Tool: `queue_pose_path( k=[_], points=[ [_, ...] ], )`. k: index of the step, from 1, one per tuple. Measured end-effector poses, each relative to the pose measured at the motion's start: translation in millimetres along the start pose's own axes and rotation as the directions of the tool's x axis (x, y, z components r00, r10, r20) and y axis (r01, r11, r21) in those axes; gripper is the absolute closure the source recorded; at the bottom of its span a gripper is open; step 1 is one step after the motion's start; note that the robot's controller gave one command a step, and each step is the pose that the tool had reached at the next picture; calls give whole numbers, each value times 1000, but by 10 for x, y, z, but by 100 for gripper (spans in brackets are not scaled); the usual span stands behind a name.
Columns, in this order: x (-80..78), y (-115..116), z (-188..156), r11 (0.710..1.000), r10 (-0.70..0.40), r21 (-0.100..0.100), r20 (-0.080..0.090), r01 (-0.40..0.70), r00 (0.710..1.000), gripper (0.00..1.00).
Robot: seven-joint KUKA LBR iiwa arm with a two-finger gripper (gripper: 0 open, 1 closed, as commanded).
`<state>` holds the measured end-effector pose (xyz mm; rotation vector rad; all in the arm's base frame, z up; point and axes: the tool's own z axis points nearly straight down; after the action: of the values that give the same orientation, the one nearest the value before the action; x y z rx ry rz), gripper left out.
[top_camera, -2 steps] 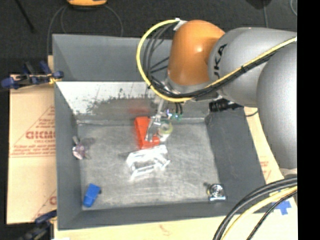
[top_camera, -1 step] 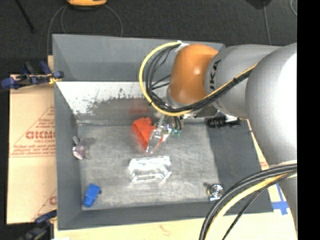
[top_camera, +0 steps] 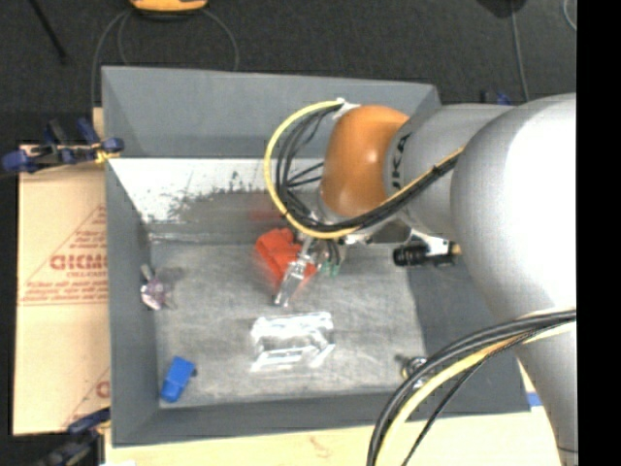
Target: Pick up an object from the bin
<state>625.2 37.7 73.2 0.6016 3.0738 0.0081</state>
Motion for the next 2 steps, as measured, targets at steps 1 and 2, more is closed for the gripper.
queue_pose_path(
  k=[1, 2],
  points=[
    [-41, 3, -46, 1000, -1, -3, 15, 1, 1000, 100],
    [-78, 87, -1217, 999, 34, 0, 2, -34, 999, 100]
  ],
)
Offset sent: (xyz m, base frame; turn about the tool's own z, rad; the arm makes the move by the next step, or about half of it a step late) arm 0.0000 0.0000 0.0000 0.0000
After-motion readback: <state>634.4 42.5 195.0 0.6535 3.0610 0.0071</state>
